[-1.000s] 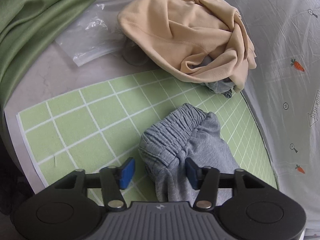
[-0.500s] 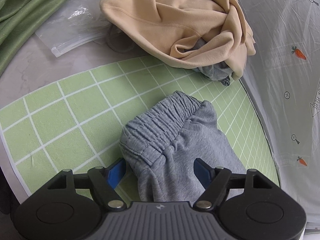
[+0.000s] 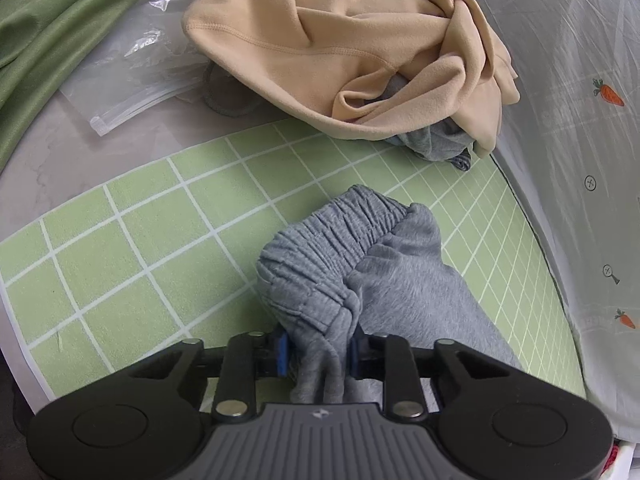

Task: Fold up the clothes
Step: 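Grasp the elastic waistband with the left gripper and lift it, then lower the waistband onto the folded legs and open the left gripper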

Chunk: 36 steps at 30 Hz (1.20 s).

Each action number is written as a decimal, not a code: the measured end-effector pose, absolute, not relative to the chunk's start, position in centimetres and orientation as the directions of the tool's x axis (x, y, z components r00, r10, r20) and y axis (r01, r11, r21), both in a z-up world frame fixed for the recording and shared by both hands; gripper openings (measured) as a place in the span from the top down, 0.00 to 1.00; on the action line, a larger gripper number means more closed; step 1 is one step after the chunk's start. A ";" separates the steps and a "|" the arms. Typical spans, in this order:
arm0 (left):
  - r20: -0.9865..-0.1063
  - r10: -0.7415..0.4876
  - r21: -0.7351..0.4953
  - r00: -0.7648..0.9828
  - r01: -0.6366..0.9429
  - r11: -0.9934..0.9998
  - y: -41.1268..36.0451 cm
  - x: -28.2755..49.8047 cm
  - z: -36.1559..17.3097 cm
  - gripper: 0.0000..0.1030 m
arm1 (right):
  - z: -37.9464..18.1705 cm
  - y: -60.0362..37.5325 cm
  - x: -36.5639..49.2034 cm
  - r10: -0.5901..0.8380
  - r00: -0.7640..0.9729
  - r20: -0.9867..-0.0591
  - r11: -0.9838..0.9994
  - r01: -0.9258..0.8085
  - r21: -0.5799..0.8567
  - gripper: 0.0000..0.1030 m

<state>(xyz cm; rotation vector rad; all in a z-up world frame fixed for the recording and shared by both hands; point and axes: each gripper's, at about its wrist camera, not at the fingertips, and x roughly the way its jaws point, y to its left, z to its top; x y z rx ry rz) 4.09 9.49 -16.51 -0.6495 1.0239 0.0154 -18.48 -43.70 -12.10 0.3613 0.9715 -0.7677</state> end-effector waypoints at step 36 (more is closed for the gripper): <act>-0.802 -0.387 -0.308 0.455 0.240 0.921 -29.0 -7.2 -15.6 0.75 | -15.4 -66.6 -29.9 -0.427 0.289 -0.857 0.670 0.738 -0.085 0.01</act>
